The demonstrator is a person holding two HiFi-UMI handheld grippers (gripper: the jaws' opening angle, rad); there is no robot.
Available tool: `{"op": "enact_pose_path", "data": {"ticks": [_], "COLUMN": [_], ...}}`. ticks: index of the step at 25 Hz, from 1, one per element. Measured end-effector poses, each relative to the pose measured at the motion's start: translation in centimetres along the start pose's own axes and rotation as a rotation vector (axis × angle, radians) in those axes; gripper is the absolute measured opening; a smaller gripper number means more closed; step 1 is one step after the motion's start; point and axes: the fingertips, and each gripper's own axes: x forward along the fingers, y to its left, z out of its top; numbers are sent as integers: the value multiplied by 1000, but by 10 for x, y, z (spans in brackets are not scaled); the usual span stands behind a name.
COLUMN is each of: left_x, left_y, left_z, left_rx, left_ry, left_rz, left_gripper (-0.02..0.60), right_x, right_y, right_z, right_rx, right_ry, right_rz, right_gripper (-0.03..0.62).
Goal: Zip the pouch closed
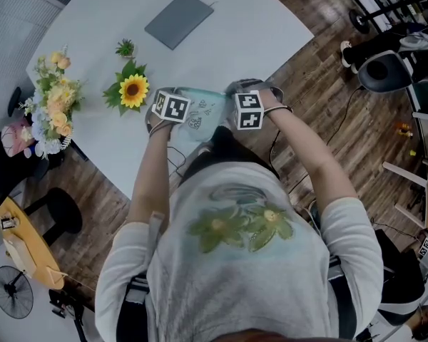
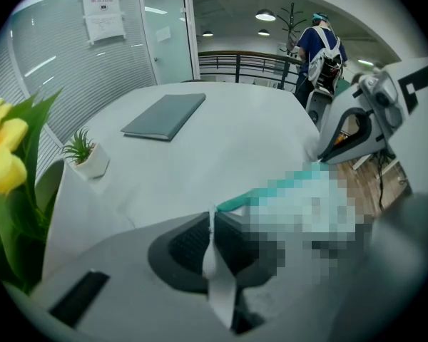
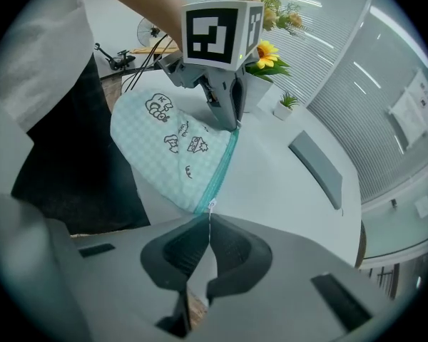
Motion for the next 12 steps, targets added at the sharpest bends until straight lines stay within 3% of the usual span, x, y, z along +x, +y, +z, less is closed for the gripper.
{"op": "enact_pose_path", "data": {"ticks": [12], "left_x": [0], "left_y": [-2], "left_z": [-1], "left_rx": [51], "left_ry": [15], "left_rz": [2], "left_gripper": [26], "right_x": [8], "right_y": [-1], "right_z": [-3], "right_rx": [45], "right_ry": [46], "right_rz": [-26], "right_gripper": [18]}}
